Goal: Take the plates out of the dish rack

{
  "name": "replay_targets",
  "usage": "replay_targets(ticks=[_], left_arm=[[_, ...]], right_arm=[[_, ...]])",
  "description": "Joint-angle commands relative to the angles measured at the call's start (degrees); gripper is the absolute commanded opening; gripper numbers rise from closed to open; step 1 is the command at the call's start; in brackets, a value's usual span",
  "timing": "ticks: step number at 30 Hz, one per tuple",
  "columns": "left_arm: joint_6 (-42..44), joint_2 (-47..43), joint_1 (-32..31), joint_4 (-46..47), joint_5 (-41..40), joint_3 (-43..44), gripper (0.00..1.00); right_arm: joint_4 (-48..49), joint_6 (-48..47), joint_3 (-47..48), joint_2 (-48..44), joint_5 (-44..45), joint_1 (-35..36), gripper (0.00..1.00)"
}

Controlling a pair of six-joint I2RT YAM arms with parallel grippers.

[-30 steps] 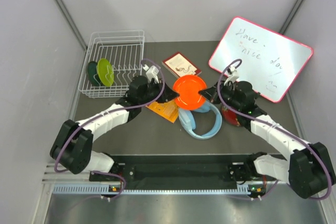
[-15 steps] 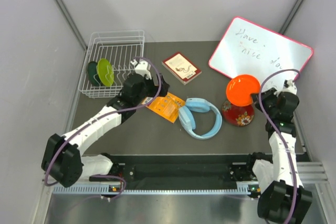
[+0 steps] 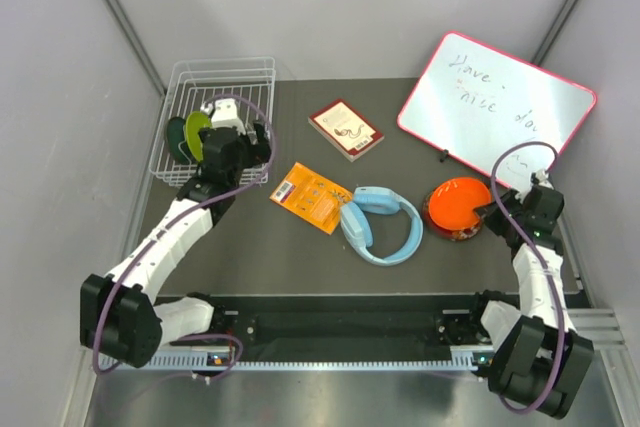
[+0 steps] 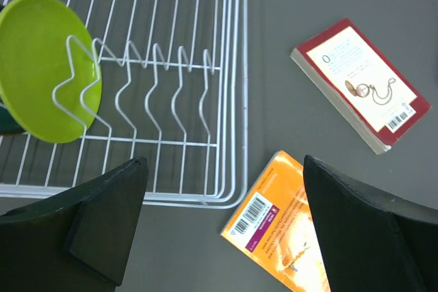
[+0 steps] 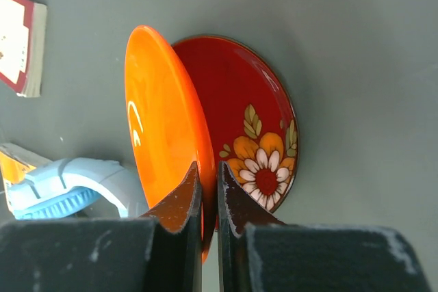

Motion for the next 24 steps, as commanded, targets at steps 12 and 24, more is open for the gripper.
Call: replay_targets(ticks=[12,24], left_arm=[[-5.8,0.2,8.1,1.1,8.8,-2.4,0.99],[-6.5,1.3,10.1,1.0,11.2,-2.4,0.99]], right_arm=[[7.0,-2.0,-1.5,7.3,-4.2,-1.1,0.1],[6.2,-3.2,-1.7,6.1,-2.6,-1.1,0.64]])
